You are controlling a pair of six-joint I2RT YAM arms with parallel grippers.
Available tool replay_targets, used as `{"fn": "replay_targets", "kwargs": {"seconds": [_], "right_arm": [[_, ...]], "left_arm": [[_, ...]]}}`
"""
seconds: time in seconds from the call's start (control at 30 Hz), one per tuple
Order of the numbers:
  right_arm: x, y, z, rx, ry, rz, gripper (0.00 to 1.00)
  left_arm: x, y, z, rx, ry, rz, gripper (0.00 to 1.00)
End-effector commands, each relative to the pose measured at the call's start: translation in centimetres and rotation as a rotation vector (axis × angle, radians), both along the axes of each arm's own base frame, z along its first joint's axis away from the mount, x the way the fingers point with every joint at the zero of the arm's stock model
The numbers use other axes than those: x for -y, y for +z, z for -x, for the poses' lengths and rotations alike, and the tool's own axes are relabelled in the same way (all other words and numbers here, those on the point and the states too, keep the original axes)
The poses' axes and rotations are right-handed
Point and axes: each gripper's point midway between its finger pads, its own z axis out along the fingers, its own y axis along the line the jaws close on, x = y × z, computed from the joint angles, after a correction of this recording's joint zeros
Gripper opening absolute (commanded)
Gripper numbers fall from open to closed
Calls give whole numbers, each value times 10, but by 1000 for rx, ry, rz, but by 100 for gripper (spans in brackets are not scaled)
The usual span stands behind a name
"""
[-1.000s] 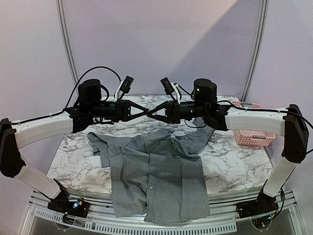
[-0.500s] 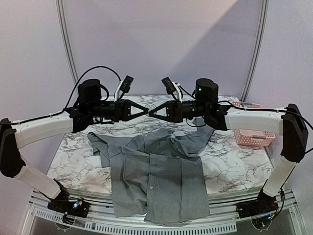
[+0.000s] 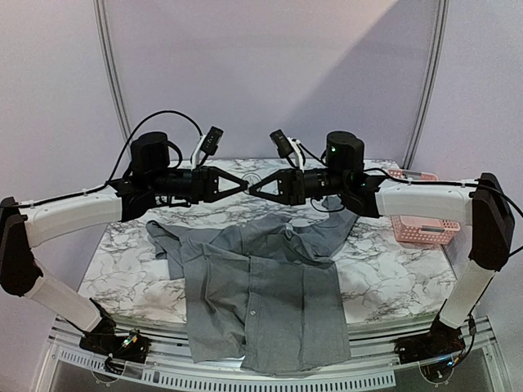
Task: Remove the brooch from the garment
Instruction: Close the brooch securely.
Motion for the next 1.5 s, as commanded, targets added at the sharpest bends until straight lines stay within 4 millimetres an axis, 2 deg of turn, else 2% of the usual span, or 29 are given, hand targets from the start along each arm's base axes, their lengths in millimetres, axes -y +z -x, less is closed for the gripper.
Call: {"fn": "replay_targets", "kwargs": {"seconds": [0.0, 1.03, 1.47], "right_arm": [[5, -13, -21, -8, -75, 38, 13], [-2, -17, -23, -62, -43, 64, 8], [3, -20, -35, -108, -81, 70, 3]], "left_arm": [[6, 6, 8, 10, -58, 11, 0], [8, 7, 15, 16, -95, 16, 0], [7, 9, 16, 23, -97, 18, 0]]}}
